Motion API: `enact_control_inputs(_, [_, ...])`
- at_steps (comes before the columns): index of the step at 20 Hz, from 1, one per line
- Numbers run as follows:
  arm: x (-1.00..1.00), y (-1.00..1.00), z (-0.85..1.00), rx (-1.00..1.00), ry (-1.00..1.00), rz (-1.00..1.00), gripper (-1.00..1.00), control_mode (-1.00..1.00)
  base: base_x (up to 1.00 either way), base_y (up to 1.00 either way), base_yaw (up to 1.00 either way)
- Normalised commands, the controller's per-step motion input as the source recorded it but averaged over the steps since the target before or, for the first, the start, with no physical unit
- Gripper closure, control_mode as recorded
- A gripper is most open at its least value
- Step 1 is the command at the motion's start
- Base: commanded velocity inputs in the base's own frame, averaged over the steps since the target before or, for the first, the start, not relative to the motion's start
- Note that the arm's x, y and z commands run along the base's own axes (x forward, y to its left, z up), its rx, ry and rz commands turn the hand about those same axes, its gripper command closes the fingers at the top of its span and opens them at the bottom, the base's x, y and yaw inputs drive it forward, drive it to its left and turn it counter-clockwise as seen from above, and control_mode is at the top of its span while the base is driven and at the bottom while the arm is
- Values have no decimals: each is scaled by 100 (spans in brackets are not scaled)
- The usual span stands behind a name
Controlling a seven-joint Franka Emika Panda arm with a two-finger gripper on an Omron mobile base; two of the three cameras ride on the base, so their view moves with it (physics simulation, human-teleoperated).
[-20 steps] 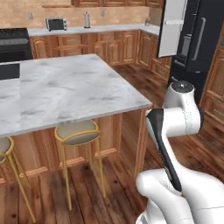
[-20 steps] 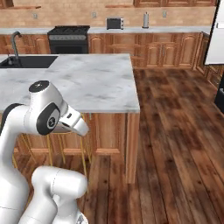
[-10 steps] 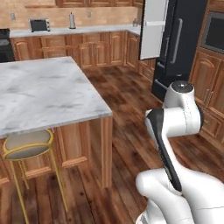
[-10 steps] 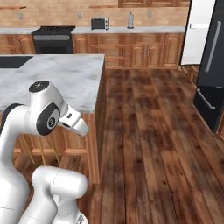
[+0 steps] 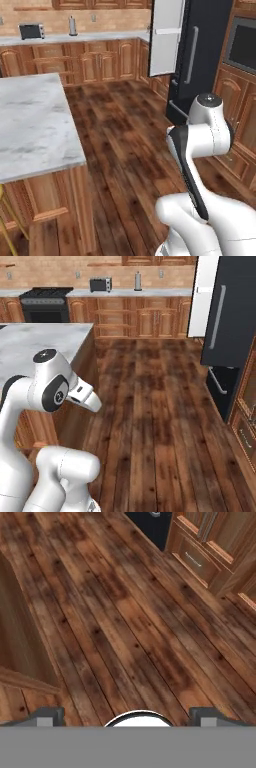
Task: Take the cheese, chicken drumstick, and lemon from the fridge and place them on the plate on the dining counter to create an appetizer plate.
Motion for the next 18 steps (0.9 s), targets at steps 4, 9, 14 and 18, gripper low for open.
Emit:
enact_control_inputs(4, [0, 0, 0, 0, 0, 0, -100, 100, 100, -87, 9])
enact_control_inputs(9, [0, 0, 0, 0, 0, 0, -100, 100, 100, -53, 4])
enact_control_inputs(14, [0, 0, 0, 0, 0, 0, -100, 100, 100, -9, 1])
enact_control_inputs(18, [0, 0, 0, 0, 0, 0, -100, 100, 100, 0, 0])
